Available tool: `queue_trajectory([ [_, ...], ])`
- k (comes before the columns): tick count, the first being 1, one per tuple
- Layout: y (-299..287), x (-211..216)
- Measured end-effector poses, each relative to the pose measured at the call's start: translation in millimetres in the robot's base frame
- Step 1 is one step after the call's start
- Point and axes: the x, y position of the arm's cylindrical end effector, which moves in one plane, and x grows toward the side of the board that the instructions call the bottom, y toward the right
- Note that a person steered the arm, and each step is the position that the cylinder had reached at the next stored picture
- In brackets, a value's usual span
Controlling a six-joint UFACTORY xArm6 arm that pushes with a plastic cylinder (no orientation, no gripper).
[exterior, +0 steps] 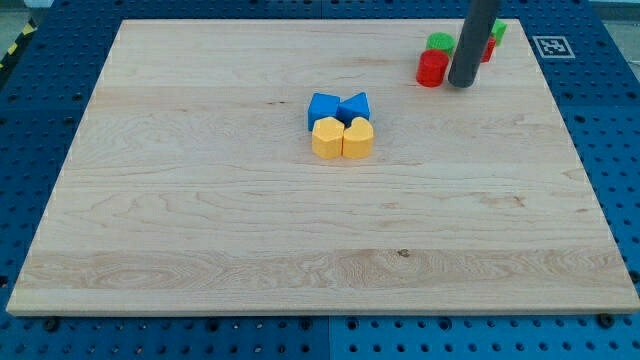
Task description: Push the red circle a bit up
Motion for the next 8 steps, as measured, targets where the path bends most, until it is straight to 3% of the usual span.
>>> queue_trajectory([
  [2,-2.6,9.4],
  [5,-74.8,22.6],
  [8,-19.0,13.5],
])
